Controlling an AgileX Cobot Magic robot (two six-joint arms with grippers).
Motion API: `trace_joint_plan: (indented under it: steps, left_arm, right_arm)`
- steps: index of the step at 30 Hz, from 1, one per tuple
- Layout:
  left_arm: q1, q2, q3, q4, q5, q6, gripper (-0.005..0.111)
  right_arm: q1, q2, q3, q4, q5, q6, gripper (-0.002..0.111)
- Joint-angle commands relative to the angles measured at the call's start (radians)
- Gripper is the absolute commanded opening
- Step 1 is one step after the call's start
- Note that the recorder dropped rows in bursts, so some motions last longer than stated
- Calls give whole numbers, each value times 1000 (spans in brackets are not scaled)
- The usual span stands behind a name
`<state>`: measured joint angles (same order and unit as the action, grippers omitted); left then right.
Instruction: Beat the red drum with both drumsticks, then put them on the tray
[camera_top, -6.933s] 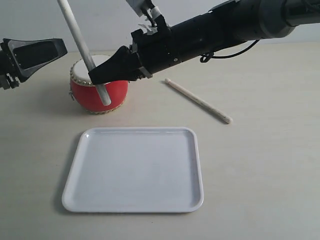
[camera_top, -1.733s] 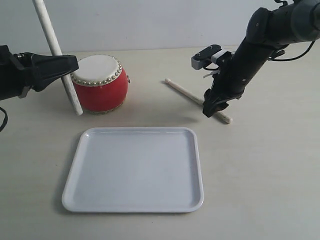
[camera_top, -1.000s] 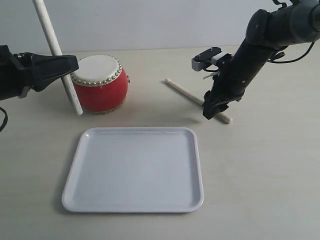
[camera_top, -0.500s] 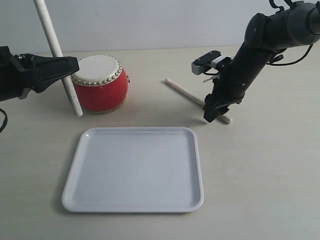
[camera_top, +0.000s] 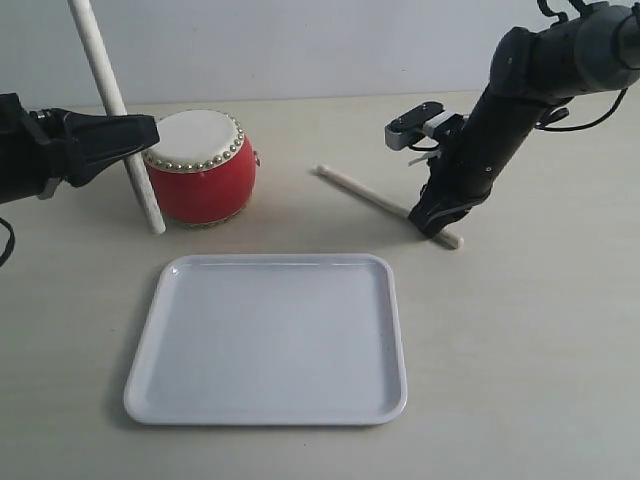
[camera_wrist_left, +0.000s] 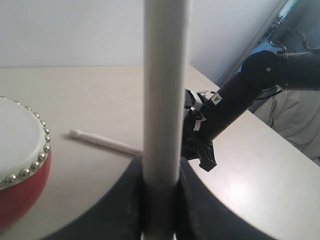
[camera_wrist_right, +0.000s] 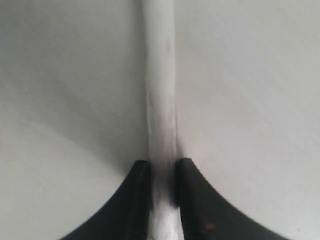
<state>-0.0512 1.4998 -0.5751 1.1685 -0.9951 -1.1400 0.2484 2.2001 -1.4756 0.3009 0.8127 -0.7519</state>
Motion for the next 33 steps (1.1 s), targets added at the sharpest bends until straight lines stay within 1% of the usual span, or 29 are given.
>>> trace_joint_plan:
  steps: [1,3,5,6,7,8,9,10,14,17,19,22,25,26,27,28,29,30,31,32,33]
  left_arm:
    - [-1,1,-7,-5,0,-6,0]
    - [-1,-3,-10,4,0,-30,0]
    - [-1,-26,-43,86,75,-108,0]
    - [-1,-48,-81,217,162,-218,0]
    - [-1,-61,-106,305,209,-297,0]
    - [-1,-85,-152,476,274,-481,0]
    - [-1,-93,-173,562,298,-573,0]
    - [-1,-107,-195,576,314,-658,0]
    - [-1,-119,-261,576,307,-660,0]
    - [-1,-119,-324,576,316,-658,0]
    - [-1,-119,-373,576,451,-592,0]
    - [-1,-117,-410,576,750,-479,0]
    - [5,-96,-427,576,1107,-376,0]
    - [13,-72,-427,568,1280,-319,0]
    - [17,-61,-427,489,1330,-262,0]
    - [19,-36,-431,204,1422,36,0]
    - [19,-19,-440,67,1465,222,0]
    - [19,20,-483,-314,1568,589,0]
    - [19,39,-514,-510,1624,768,0]
    - [13,70,-583,-849,1747,1071,0]
    - [-3,97,-642,-1027,1928,1296,0]
  right_arm:
    - [-4,-3,0,-5,-31,50,0]
    - [-4,-19,-24,13,-11,85,0]
    - [-4,-58,-30,68,9,91,0]
    - [-4,-90,-30,106,13,82,0]
    - [-4,-101,-30,121,20,80,0]
    - [-4,-127,-30,145,35,61,0]
    - [-4,-138,-30,145,35,61,0]
    - [-4,-153,-30,151,42,66,0]
    - [-4,-189,-30,163,71,66,0]
    - [-4,-256,-30,171,110,70,0]
    - [-4,-306,-30,183,110,74,0]
    - [-4,-344,-30,195,117,74,0]
    - [-4,-368,-30,198,124,74,0]
    - [-4,-370,-30,198,127,74,0]
    - [-4,-370,-30,198,128,74,0]
    - [-4,-370,-30,193,128,74,0]
    - [-4,-370,-30,193,128,74,0]
    - [-4,-370,-30,193,128,74,0]
    - [-4,-370,-30,193,131,74,0]
    - [-4,-370,-30,191,145,74,0]
    - [-4,-370,-30,176,178,74,0]
